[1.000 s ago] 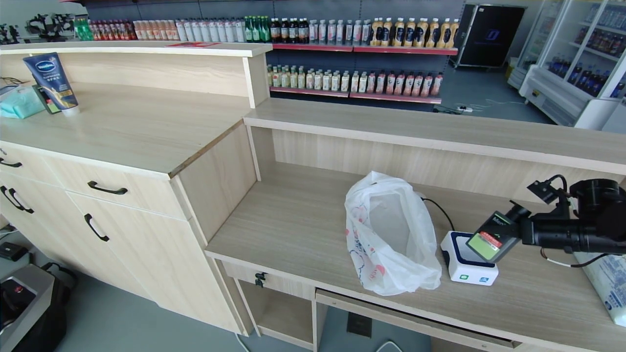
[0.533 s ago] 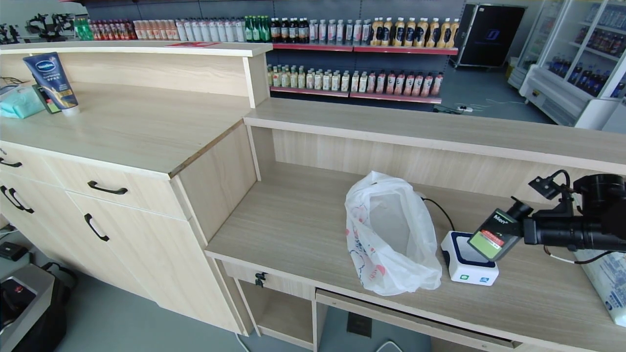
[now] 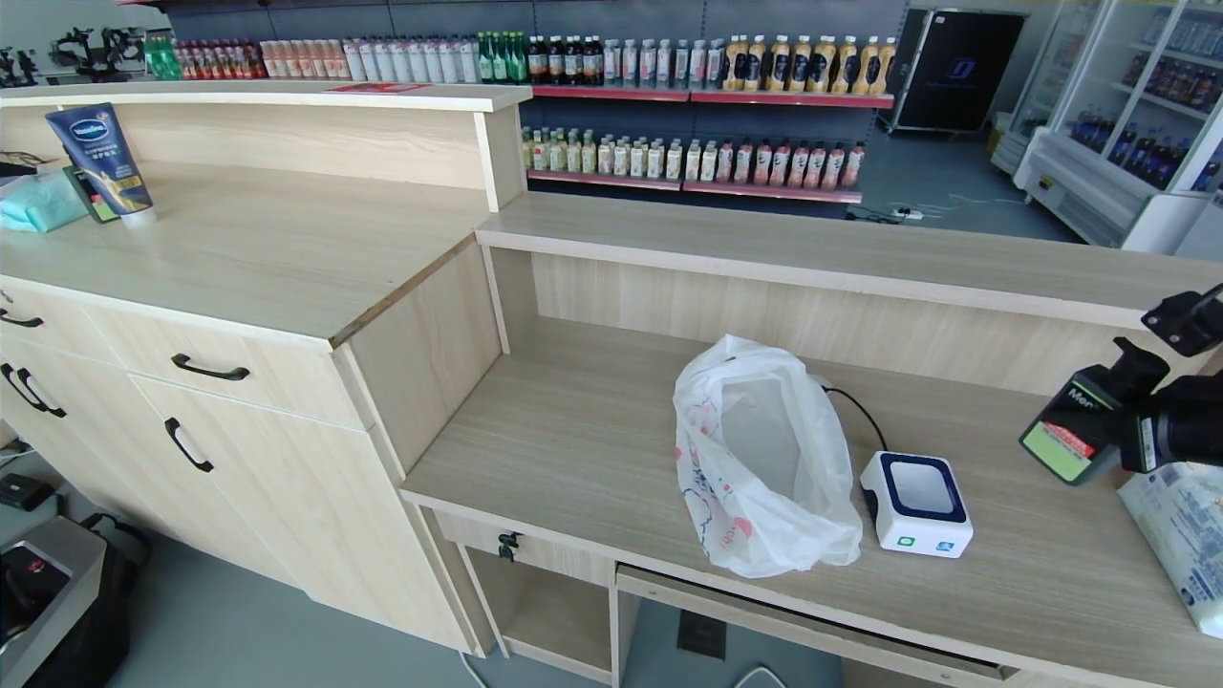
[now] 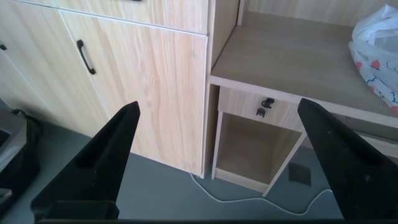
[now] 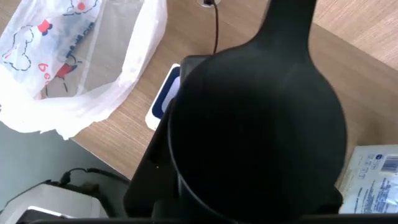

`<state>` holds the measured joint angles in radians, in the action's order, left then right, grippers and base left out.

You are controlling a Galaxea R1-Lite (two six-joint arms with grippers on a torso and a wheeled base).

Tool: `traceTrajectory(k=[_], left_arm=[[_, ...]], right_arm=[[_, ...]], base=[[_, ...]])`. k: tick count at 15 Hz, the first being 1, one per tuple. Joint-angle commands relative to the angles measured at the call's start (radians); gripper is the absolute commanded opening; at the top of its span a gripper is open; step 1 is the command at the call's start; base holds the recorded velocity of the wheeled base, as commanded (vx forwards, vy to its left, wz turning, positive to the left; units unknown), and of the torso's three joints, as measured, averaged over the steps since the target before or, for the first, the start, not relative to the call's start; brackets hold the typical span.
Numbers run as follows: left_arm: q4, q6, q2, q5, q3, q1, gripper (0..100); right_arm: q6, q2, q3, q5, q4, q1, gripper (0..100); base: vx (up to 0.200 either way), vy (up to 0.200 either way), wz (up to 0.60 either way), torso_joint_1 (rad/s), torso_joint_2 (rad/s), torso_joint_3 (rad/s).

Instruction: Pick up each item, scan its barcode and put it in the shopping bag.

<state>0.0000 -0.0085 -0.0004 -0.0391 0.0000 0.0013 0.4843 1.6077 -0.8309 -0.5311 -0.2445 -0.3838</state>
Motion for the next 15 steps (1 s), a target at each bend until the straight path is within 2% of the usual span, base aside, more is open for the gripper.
traceTrajectory(k=[1,3,5,6,11,15], left_arm=[[0.0,-0.001,0.0,-0.001,0.0,0.0,100],[0.0,-0.001,0.0,-0.001,0.0,0.0,100],[0.0,-0.001,0.0,-0.001,0.0,0.0,100],[0.0,-0.001,0.0,-0.001,0.0,0.0,100],[0.0,-0.001,0.0,0.001,0.0,0.0,100],[0.0,-0.001,0.0,-0.001,0.0,0.0,100]], right_arm=[[0.005,-0.06,0.009,0.022,-0.022,0.019,0],[-0.053,-0.057,0.013,0.075,-0.114,0.063,0],[-0.177,-0.029,0.006,0.134,-0.199,0.12,0],[-0.265,0.02,-0.001,0.137,-0.257,0.168,0],[-0.21,0.256,0.024,0.135,-0.45,0.258,0],[-0.159,0.377,0.032,0.135,-0.49,0.275,0]], base=[[0.0,0.0,0.6,0.002,0.0,0.002],[0.0,0.0,0.6,0.002,0.0,0.005],[0.0,0.0,0.6,0.0,0.0,0.005],[0.0,0.0,0.0,0.0,0.0,0.0],[0.0,0.0,0.0,0.0,0.0,0.0],[0.0,0.0,0.0,0.0,0.0,0.0]])
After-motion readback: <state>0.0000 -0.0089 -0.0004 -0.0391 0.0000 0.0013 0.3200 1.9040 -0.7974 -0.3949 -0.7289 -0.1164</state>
